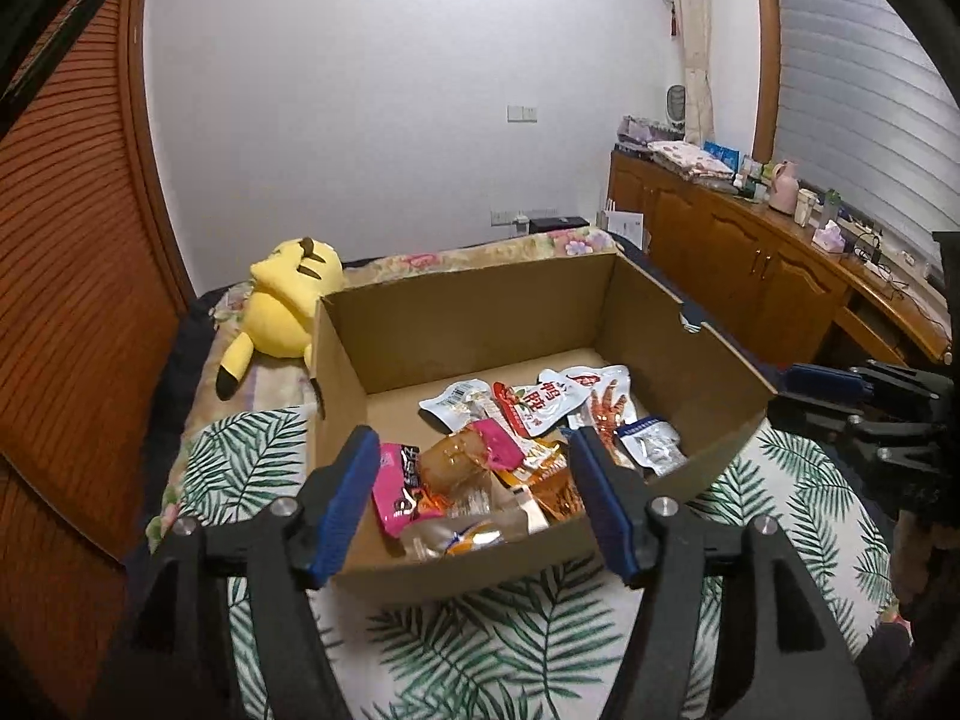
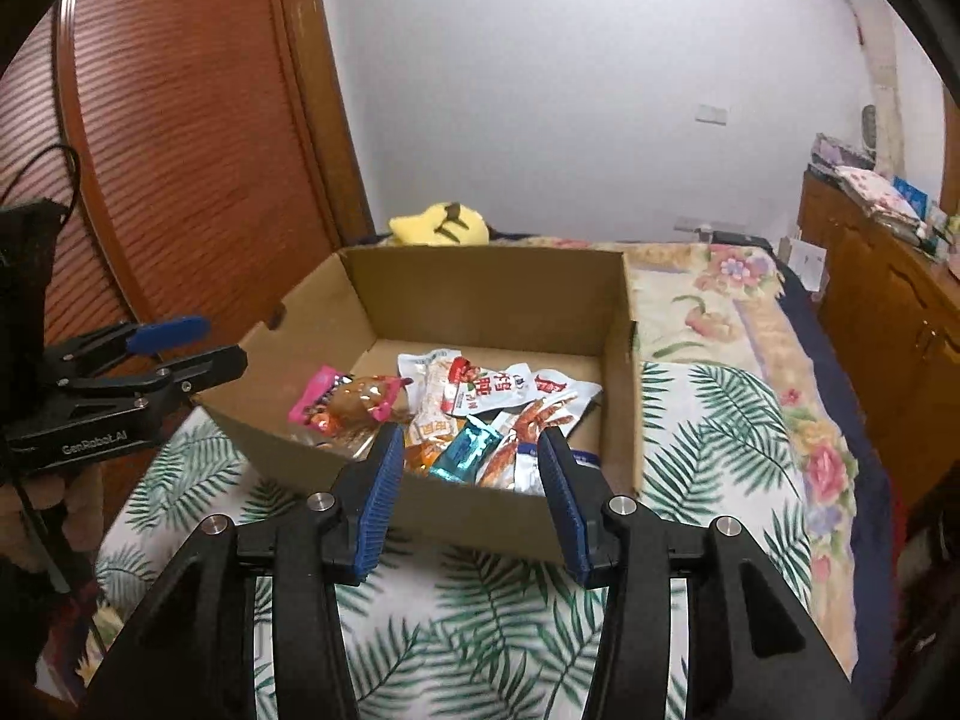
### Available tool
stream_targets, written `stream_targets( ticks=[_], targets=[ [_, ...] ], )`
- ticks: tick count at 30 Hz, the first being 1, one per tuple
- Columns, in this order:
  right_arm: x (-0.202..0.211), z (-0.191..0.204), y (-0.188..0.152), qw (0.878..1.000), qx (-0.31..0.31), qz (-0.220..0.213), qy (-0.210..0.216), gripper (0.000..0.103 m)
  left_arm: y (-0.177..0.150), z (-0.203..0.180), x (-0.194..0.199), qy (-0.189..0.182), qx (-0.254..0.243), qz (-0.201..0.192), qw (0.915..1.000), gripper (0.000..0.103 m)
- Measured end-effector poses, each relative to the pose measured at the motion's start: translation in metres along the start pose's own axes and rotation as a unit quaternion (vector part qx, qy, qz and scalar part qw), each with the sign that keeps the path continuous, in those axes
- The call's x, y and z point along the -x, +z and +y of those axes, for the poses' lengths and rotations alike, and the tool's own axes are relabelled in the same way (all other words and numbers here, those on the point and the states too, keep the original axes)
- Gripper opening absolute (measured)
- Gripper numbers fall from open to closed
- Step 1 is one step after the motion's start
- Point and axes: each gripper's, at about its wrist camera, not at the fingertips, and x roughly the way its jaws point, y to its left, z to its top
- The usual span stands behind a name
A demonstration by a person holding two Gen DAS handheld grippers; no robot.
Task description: Organize snacks
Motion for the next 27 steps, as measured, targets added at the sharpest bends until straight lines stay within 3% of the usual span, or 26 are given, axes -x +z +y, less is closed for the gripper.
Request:
stream_targets(
  ticks=[4, 17, 21, 25, 27],
  targets=[
    [0.030, 0.006, -0.010, 1.000, -0.006, -0.016, -0.003, 0.047, -0.010, -0.007, 0.032, 0.000, -0.001, -0.022, 0.9998, 0.077],
    [0.098, 0.031, -0.038, 0.998, -0.008, -0.066, -0.021, 0.061, -0.039, -0.029, 0.118, 0.015, -0.017, -0.077, 0.9968, 0.080],
    [0.117, 0.037, -0.046, 0.996, -0.012, -0.086, -0.026, 0.071, -0.046, -0.033, 0.141, 0.019, -0.015, -0.094, 0.9953, 0.082],
    [0.131, 0.043, -0.054, 0.994, -0.009, -0.101, -0.033, 0.093, -0.055, -0.037, 0.162, 0.026, -0.014, -0.114, 0.9930, 0.092],
    [0.137, 0.046, -0.060, 0.994, -0.009, -0.107, -0.035, 0.094, -0.059, -0.039, 0.171, 0.028, -0.015, -0.122, 0.9920, 0.093]
  ],
)
